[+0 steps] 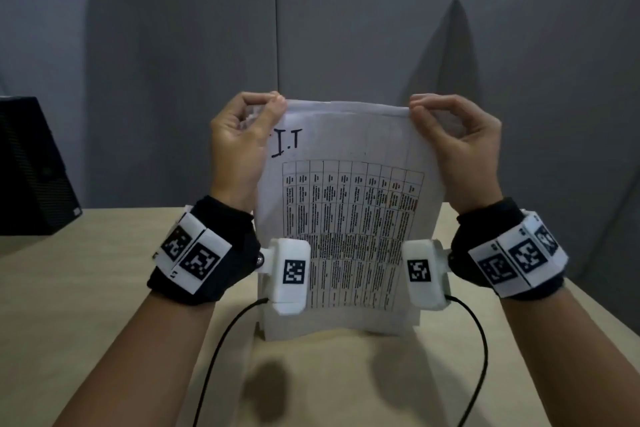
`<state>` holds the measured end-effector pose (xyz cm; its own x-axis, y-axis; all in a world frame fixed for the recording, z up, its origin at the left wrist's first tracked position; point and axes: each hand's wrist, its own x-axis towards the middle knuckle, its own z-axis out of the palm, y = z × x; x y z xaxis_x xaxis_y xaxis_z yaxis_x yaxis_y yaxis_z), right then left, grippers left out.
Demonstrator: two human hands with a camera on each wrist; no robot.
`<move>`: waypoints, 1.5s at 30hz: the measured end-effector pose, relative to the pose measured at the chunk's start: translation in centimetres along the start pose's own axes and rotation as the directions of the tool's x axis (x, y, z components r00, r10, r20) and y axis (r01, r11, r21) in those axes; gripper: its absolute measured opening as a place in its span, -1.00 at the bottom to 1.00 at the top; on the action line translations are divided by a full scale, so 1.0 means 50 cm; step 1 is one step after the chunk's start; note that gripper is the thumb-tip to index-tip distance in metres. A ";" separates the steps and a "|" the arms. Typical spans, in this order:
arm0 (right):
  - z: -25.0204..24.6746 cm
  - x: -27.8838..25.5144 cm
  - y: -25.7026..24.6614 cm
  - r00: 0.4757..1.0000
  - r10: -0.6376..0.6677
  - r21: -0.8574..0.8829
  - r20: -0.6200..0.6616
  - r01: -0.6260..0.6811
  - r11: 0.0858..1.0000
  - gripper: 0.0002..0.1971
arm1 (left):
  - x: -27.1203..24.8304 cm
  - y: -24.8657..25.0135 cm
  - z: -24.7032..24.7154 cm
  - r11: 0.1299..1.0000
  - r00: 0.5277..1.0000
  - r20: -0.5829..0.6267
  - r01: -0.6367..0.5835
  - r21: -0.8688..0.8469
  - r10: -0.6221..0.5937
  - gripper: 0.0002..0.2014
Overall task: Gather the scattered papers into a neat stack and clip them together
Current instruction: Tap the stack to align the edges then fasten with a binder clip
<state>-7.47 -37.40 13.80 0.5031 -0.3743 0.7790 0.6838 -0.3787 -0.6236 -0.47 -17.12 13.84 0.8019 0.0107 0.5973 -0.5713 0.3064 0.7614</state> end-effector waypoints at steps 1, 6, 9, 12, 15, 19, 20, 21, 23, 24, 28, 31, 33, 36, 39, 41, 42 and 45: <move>-0.005 -0.003 0.005 1.000 -0.007 0.010 -0.028 0.007 1.000 -0.79 | 0.001 -0.001 -0.003 0.999 1.000 -0.012 0.019 -0.046 -0.020 -0.83; -0.012 -0.007 0.009 0.997 0.015 0.008 -0.071 -0.015 1.000 -0.89 | 0.004 0.004 -0.014 0.977 0.991 0.068 0.125 -0.173 -0.115 -0.85; -0.001 -0.008 0.004 0.992 0.043 0.088 -0.115 -0.033 0.996 -0.91 | 0.005 0.009 -0.015 0.957 0.984 0.100 0.170 -0.234 -0.151 -0.85; 0.005 -0.015 0.007 0.987 0.054 0.144 -0.153 -0.032 0.989 -0.90 | 0.008 0.006 -0.014 0.956 0.986 0.071 0.164 -0.243 -0.152 -0.85; -0.005 -0.040 0.020 0.989 0.086 0.216 -0.122 -0.058 0.975 -0.85 | -0.001 -0.009 -0.025 0.982 0.989 0.099 0.122 -0.147 -0.108 -0.85; -0.015 -0.085 0.060 0.955 0.288 0.137 0.072 -0.295 0.946 -0.22 | -0.033 -0.058 -0.059 0.967 0.921 0.296 0.236 0.097 -0.254 -0.06; -0.006 -0.094 0.067 0.941 0.328 0.099 0.078 -0.335 0.937 -0.30 | -0.041 -0.068 -0.055 0.963 0.925 0.273 0.239 0.127 -0.266 -0.13; 0.004 -0.097 0.070 0.938 0.343 0.071 0.045 -0.346 0.936 -0.48 | -0.044 -0.073 -0.048 0.966 0.943 0.222 0.225 0.126 -0.249 -0.33; 0.014 -0.092 0.070 0.951 0.302 0.073 -0.069 -0.297 0.952 -0.81 | -0.039 -0.072 -0.037 0.983 0.975 0.134 0.167 0.081 -0.177 -0.66; 0.015 -0.085 0.068 0.952 0.293 0.096 -0.095 -0.284 0.954 -0.84 | -0.034 -0.073 -0.039 0.989 0.979 0.136 0.147 0.032 -0.150 -0.69; -0.018 -0.063 0.045 0.934 0.346 0.027 0.089 -0.349 0.937 -0.55 | -0.060 -0.131 -0.081 0.958 0.909 0.302 0.262 0.121 -0.287 -0.59; -0.050 -0.007 -0.020 0.941 0.279 -0.247 0.190 -0.229 0.941 -0.44 | -0.093 -0.170 -0.086 0.947 0.897 0.313 0.268 0.174 -0.312 -0.65; -0.055 0.040 -0.081 0.885 0.310 -0.584 0.348 -0.054 0.810 -0.48 | -0.081 -0.170 -0.078 0.955 0.911 0.300 0.238 0.178 -0.283 -0.63; -0.034 0.069 -0.134 0.768 0.495 -0.891 0.406 0.212 0.402 -0.54 | -0.060 -0.138 -0.043 0.959 0.901 0.365 0.152 0.240 -0.234 -0.71; -0.018 0.066 -0.132 0.796 0.444 -0.887 0.412 0.239 0.395 -0.62 | -0.050 -0.109 -0.006 0.955 0.904 0.394 0.046 0.294 -0.165 -0.77; -0.033 0.061 -0.112 0.834 0.336 -0.812 0.437 0.205 0.546 -0.74 | -0.049 -0.114 -0.015 0.936 0.909 0.385 0.016 0.350 -0.159 -0.72; -0.047 0.057 -0.100 0.849 0.300 -0.774 0.435 0.182 0.607 -0.79 | -0.052 -0.125 -0.033 0.924 0.910 0.370 0.033 0.381 -0.186 -0.71; -0.107 0.037 -0.053 0.879 0.292 -0.600 0.376 -0.009 0.800 -0.88 | -0.062 -0.170 -0.115 0.870 0.928 0.246 0.136 0.473 -0.279 -0.63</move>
<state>-11.18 -41.62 16.52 0.8409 -0.1213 0.5274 0.2252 -0.8078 -0.5448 2.91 -14.28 4.04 0.8605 -0.3098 0.4044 -0.4711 -0.1822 0.8630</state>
